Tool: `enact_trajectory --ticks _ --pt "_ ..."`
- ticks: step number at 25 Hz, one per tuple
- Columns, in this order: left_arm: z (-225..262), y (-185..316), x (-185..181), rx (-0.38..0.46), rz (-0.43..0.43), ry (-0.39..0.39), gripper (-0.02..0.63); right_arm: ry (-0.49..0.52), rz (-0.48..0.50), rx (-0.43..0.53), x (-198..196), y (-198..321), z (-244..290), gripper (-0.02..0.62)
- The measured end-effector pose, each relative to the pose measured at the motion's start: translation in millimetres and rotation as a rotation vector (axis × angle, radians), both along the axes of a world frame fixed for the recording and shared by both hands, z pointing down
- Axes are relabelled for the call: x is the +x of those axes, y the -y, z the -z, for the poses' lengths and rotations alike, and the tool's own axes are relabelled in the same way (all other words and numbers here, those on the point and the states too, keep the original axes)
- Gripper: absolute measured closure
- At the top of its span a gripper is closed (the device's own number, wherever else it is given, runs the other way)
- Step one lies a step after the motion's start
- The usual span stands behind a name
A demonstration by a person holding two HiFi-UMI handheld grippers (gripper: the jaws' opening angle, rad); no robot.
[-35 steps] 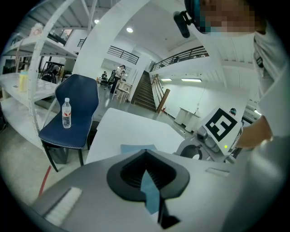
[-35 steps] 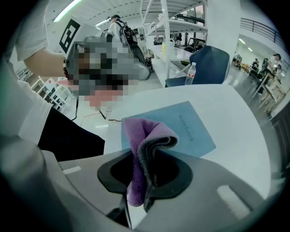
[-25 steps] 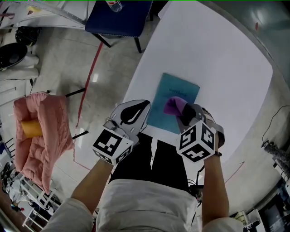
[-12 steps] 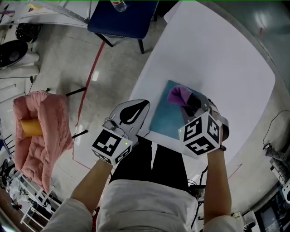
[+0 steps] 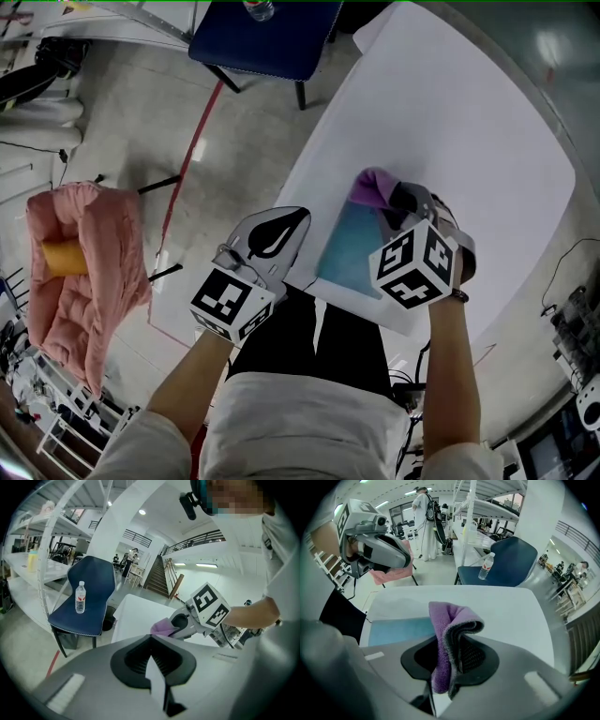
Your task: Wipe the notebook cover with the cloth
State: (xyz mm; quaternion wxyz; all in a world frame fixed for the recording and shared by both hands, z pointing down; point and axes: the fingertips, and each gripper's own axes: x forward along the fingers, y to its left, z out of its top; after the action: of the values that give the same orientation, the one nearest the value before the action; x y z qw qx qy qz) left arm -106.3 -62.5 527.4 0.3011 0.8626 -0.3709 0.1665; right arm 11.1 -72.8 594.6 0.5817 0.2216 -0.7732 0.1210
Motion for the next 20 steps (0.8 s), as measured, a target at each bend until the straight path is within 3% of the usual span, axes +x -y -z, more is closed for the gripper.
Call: enact_trajectory --ticks 9,20 --pt "2 1 -4 0.0 0.012 -0.008 0.606 -0.016 -0.013 -0.042 -2 -3 -7 0.487" --pt "1 -8 -6 -0.005 0.002 -0.013 0.606 -0.055 0.0 -0.02 -11 -17 -7 0.488"
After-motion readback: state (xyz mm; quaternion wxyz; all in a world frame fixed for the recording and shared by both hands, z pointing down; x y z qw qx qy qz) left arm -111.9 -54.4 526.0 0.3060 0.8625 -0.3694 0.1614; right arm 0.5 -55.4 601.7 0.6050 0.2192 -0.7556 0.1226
